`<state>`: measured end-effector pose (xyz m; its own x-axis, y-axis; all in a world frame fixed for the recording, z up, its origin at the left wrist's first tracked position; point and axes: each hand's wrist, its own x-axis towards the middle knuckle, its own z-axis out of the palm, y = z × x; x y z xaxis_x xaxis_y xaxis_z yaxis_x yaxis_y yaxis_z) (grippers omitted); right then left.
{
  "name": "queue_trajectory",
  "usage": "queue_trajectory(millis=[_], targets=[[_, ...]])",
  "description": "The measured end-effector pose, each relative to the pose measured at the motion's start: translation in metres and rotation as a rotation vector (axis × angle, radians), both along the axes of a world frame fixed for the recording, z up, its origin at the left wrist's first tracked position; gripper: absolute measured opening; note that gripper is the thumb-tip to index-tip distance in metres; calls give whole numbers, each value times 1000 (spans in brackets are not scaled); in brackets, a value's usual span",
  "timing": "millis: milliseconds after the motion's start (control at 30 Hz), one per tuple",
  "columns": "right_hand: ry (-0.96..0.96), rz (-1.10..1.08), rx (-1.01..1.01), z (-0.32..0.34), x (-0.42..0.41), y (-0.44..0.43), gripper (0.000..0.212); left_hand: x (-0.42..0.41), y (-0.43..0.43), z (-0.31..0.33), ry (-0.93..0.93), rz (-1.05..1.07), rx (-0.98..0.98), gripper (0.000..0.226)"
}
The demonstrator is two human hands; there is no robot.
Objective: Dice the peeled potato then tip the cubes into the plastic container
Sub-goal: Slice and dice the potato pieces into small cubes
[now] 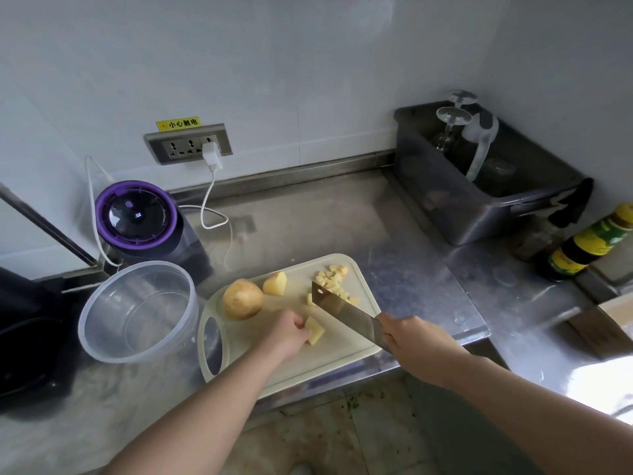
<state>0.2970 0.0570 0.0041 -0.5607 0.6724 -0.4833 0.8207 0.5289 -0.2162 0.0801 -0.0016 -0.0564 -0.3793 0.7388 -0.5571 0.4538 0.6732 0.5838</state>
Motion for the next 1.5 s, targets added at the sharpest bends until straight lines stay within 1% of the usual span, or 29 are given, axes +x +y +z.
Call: queue_trajectory(millis=[100,167,233,300,367,467,567,667,767,867,1067,1167,1267,1333,1500], targets=[[3,4,-8,-6,-8,-8,32,-3,-5,-2,26,-19,7,26],[16,-15,10,-7,-13,-13,29,2,-7,-7,57,-40,25,30],[10,-21,18,-8,-16,-16,29,8,-6,-13,112,-47,69,39],[6,-17,7,-8,-18,-20,28,13,-6,-14,181,-59,95,42],[-8,-7,0,-8,-18,-21,27,14,-5,-14,218,-58,105,41],[-26,-9,8,-14,-17,-22,28,16,-6,-14,223,-52,134,38],[-29,-7,-1,-19,-19,-24,32,17,-6,-13,140,-1,168,31],[-29,16,5,-20,-19,-27,26,14,-8,-14,16,116,181,16],[-31,26,-1,-19,-19,-28,21,9,-9,-16,-59,197,139,19],[-27,25,-4,-20,-19,-27,24,8,-7,-15,-140,266,129,19],[-11,28,2,-22,-19,-28,30,11,-6,-13,-193,325,136,19],[-7,34,-2,-20,-18,-28,34,12,-7,-12,-193,330,145,18],[14,28,32,-14,-18,-26,43,12,-8,-10,-159,295,136,20],[29,36,45,-11,-19,-27,43,12,-7,-10,-148,307,121,19],[-4,78,18,-6,-20,-34,45,12,-6,-12,-210,339,131,16]])
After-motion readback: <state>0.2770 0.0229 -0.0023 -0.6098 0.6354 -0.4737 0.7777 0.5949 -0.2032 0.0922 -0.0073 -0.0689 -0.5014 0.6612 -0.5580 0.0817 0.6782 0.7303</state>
